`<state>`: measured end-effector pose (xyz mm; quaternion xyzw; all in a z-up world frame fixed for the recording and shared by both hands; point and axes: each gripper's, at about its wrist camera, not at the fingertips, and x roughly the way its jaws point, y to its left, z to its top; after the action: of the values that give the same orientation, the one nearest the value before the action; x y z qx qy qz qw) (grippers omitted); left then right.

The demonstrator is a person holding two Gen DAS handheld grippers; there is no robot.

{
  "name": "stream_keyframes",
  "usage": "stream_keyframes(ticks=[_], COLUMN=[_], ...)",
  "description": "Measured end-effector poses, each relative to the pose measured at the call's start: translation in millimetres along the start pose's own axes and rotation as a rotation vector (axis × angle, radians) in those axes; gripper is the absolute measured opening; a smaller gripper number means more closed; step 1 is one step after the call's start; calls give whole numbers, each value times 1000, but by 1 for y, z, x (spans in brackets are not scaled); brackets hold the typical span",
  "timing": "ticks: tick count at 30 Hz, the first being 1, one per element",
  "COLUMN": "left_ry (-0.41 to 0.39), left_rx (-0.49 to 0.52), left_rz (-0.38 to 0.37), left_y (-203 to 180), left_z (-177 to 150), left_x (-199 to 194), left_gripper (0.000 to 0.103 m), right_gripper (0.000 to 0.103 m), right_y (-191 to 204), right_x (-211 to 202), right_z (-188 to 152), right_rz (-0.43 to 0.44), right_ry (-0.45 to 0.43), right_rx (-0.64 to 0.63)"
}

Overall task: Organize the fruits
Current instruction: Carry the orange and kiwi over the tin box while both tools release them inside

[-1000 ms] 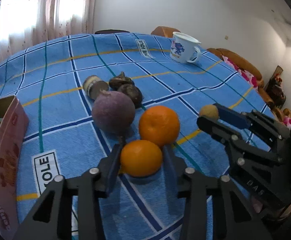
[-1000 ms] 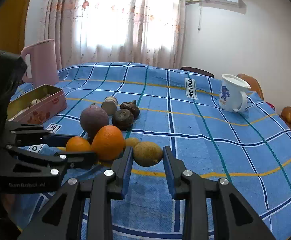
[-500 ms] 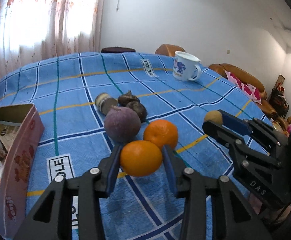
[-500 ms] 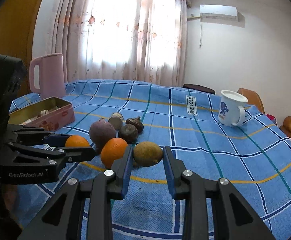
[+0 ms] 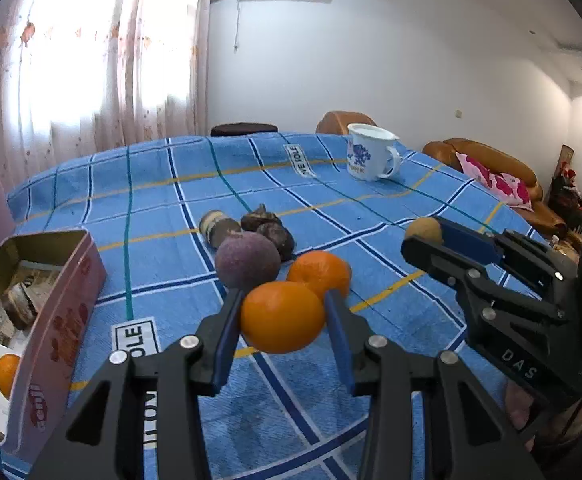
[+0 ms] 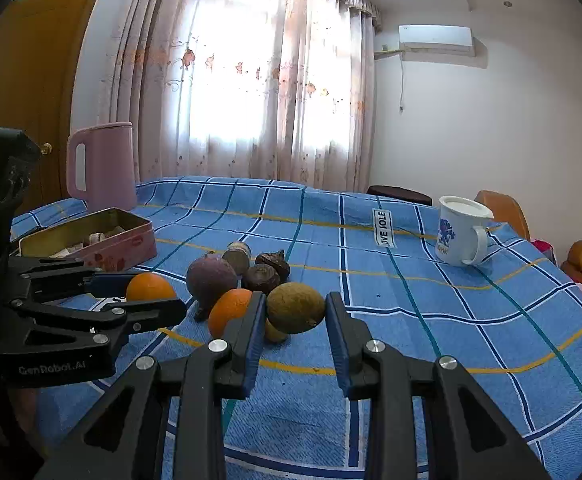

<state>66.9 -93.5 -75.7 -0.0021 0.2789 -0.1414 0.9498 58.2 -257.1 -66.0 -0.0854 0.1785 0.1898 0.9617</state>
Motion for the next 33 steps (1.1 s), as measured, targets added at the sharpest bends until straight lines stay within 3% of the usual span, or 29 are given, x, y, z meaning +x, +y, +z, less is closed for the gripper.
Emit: stream_keyframes(ticks=[22,33], left_ry=[-169,-206], left_rx=[46,22], left_rz=[91,127], left_y=[-8,7], left_z=[4,9], left_x=[-34,-47], left_gripper=[43,43], right_gripper=[32,32], right_y=[2,11], right_x=[-16,-12], right_z=[-3,4], right_rz=[15,41], right_ry=[-108,-91], right_rx=[-13,-47])
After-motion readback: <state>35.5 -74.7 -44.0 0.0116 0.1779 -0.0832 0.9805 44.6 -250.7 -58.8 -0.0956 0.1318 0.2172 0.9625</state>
